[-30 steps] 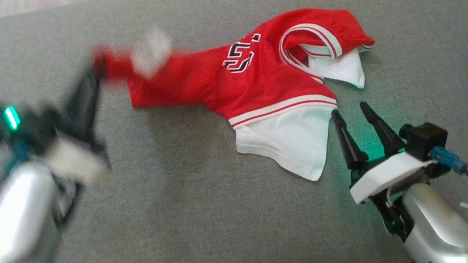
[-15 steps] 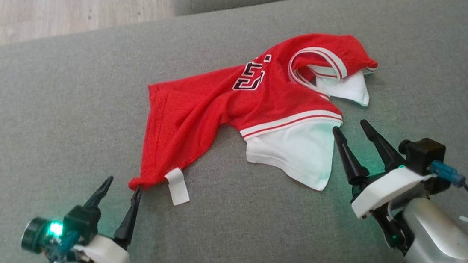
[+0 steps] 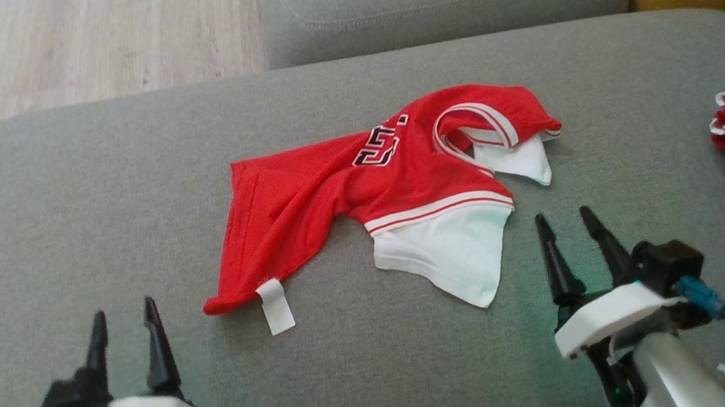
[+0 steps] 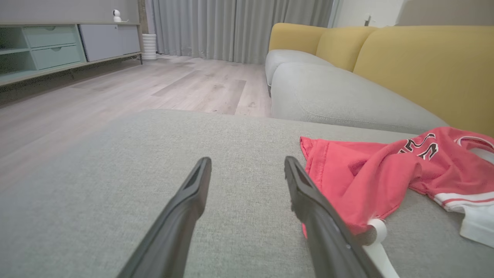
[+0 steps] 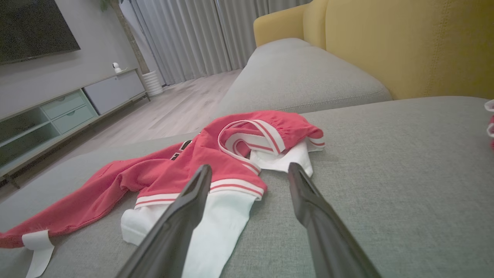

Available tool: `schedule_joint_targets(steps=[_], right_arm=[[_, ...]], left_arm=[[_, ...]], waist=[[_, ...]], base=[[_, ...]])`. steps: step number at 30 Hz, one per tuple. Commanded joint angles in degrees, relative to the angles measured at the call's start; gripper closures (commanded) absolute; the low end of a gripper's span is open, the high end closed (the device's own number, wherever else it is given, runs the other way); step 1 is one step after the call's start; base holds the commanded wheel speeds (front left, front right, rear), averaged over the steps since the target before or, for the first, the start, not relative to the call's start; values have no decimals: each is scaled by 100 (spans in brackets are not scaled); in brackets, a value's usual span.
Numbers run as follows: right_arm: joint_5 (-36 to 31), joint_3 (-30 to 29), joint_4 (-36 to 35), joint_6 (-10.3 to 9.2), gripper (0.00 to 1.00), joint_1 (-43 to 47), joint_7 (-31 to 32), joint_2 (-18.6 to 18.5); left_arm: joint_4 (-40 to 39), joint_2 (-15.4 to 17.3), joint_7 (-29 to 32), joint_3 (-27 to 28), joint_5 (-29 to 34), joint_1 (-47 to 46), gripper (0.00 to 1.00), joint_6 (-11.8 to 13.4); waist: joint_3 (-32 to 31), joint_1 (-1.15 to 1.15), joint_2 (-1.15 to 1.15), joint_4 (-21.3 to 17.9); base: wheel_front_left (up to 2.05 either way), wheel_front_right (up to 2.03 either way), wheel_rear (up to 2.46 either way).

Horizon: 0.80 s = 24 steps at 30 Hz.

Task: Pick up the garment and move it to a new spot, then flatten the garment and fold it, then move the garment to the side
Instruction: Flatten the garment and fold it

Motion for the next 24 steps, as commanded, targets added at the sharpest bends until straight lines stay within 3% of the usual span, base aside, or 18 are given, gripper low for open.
schedule_joint_targets(steps=[1, 9, 24], right_arm=[[-93, 99, -166, 37, 0, -43, -38, 76], [-455, 342, 66, 37, 0, 129, -38, 129], [-388, 598, 215, 37, 0, 154, -38, 134]], left_arm=[[-198, -26, -30, 320, 124, -57, 0, -83], [-204, -566, -30, 949, 706, 380, 0, -535], [-89, -701, -30, 1113, 980, 406, 0, -819]], waist=[[-80, 1, 0, -22], [-268, 1, 0, -83], [-255, 1, 0, -16]], base=[[0, 0, 0], [0, 0, 0], [0, 0, 0]])
